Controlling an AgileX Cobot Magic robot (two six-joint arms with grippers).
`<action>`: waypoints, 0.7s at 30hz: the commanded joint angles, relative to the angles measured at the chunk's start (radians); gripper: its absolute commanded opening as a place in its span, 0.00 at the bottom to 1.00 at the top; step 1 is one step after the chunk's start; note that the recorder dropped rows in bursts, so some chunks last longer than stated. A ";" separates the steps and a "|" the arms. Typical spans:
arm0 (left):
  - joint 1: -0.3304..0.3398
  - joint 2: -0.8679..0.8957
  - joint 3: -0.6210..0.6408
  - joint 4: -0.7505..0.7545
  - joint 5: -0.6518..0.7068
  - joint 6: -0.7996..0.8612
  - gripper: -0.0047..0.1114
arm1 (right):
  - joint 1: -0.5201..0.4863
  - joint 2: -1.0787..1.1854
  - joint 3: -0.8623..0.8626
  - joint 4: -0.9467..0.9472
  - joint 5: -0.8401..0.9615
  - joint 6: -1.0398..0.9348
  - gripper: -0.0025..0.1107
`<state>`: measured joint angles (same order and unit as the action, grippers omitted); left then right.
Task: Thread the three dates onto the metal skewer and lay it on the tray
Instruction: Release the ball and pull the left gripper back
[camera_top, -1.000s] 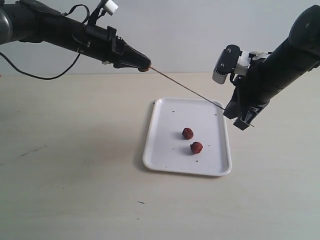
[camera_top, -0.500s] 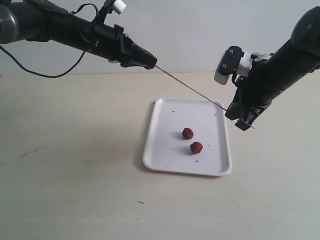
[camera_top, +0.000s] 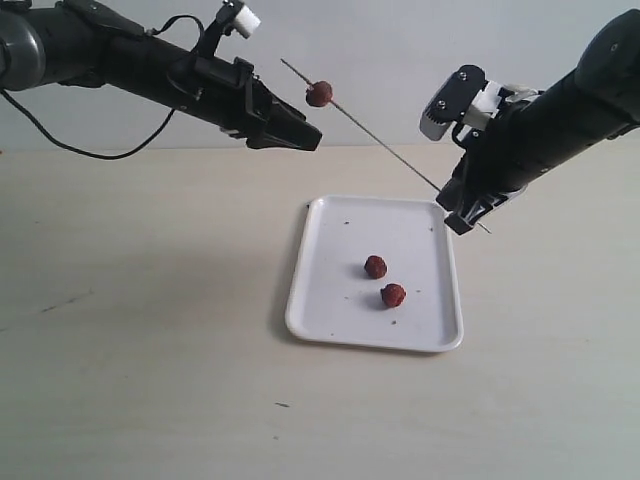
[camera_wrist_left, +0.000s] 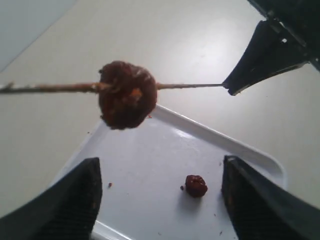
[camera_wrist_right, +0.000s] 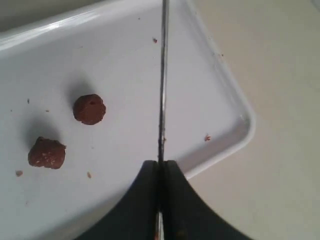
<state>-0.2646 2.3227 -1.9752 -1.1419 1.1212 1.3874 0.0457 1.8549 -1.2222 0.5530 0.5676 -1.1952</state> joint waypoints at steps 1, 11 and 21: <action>0.021 -0.005 -0.002 -0.012 -0.060 -0.026 0.62 | -0.001 -0.004 -0.012 0.001 -0.035 0.035 0.02; -0.040 -0.003 -0.002 0.181 -0.070 -0.145 0.61 | -0.003 -0.006 -0.012 0.147 -0.301 0.310 0.02; -0.389 0.014 -0.002 0.947 -0.227 -0.473 0.61 | -0.139 -0.006 -0.014 0.144 -0.169 0.430 0.02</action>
<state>-0.5998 2.3422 -1.9752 -0.3198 0.9294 0.8721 -0.0880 1.8549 -1.2308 0.6964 0.3723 -0.7489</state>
